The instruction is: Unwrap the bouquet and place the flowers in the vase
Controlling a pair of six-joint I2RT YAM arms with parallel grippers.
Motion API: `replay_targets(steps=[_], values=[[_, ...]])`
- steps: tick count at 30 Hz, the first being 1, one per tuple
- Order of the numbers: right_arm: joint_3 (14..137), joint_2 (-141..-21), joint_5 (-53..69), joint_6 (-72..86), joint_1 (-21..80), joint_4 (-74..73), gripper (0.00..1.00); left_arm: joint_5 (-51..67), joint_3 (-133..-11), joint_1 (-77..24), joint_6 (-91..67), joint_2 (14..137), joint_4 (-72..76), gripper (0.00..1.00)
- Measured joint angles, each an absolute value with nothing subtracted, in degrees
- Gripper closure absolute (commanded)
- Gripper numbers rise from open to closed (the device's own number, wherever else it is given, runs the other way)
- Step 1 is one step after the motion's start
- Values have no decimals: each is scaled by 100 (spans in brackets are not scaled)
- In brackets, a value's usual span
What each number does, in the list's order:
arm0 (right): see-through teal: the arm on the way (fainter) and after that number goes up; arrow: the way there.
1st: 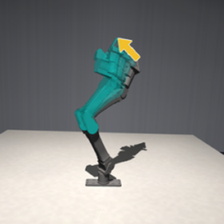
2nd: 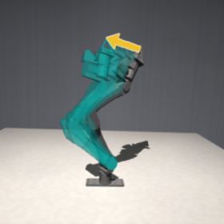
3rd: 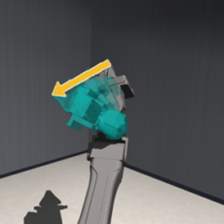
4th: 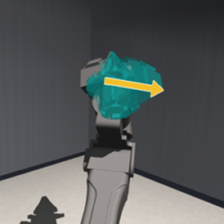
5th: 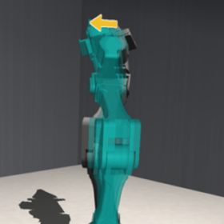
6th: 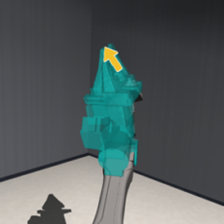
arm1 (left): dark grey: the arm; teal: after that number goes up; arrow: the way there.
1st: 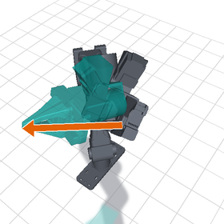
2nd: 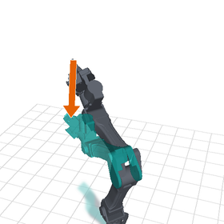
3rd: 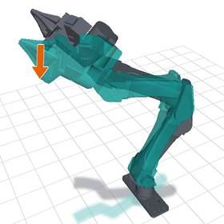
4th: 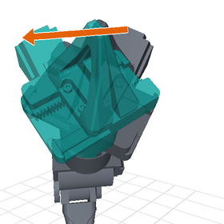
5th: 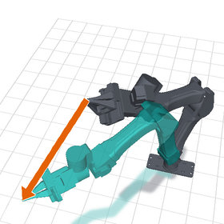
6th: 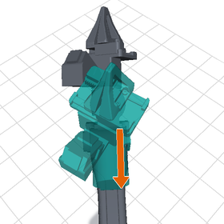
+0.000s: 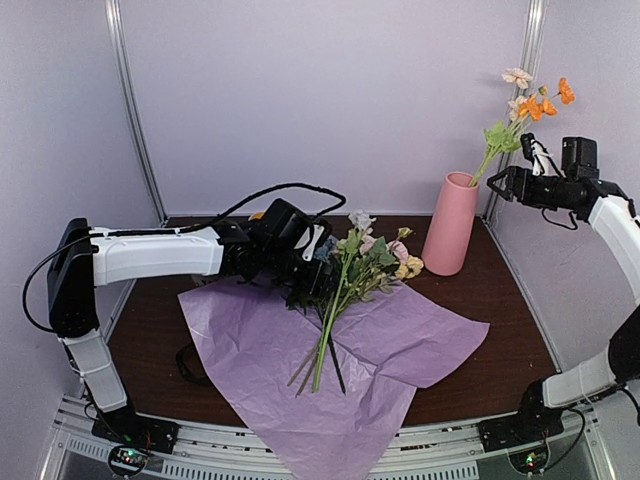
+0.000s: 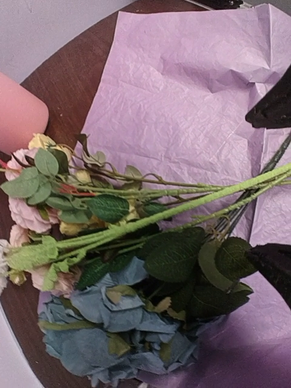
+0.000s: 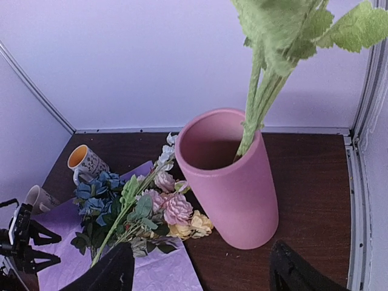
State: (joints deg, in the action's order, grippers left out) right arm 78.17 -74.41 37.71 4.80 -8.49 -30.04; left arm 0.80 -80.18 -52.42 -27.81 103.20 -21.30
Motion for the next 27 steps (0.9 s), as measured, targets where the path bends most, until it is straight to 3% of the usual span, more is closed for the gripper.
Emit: replay_targets(steps=[7, 13, 18, 22, 27], values=[[6831, -6501, 4088, 257, -799, -3052, 31, -60, -8003, -5196, -2871, 10287, -2716, 66], [6165, -6117, 4167, -362, -178, -3061, 36, 89, -8132, -5194, -2845, 10394, -2930, 71], [5791, -6377, 4178, -727, 405, -2945, 37, 224, -9105, -5179, -2814, 11192, -3111, 74], [5596, -6554, 4185, -838, 628, -2834, 37, 283, -9633, -5107, -2821, 11738, -3173, 83], [5557, -6584, 4200, -891, 679, -2703, 37, 292, -10269, -4984, -2825, 12258, -3422, 80]])
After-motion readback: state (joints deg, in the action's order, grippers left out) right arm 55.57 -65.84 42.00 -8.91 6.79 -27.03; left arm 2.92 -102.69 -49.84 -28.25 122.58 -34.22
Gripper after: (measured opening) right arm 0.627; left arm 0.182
